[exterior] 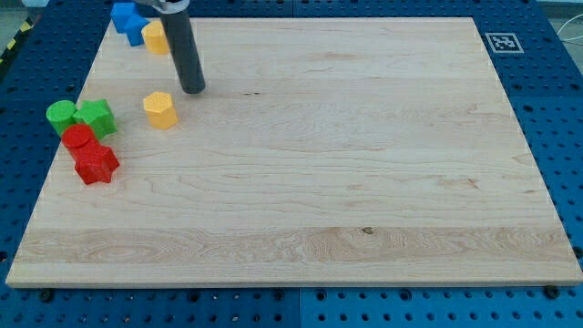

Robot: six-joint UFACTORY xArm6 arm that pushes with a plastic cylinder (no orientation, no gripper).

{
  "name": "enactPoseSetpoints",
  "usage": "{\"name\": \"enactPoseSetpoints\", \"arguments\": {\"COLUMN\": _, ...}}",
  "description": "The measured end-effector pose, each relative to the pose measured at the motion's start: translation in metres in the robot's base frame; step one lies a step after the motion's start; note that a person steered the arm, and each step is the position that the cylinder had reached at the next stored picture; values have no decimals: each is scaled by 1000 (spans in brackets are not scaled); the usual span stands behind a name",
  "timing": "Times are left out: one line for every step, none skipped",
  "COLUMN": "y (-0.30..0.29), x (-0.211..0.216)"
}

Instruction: Move the yellow hexagon to the right side of green star

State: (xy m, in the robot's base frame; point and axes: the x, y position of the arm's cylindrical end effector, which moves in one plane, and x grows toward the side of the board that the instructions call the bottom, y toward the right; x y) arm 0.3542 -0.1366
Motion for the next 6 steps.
{"name": "enactPoseSetpoints", "arguments": {"y": 4, "x": 24}}
{"name": "enactPoseSetpoints", "arguments": {"y": 2, "x": 41}}
{"name": "enactPoseSetpoints", "arguments": {"y": -7, "x": 50}}
{"name": "enactPoseSetpoints", "arguments": {"y": -13, "x": 56}}
{"name": "enactPoseSetpoints", "arguments": {"y": -17, "x": 68}}
{"name": "enactPoseSetpoints", "arguments": {"y": -18, "x": 87}}
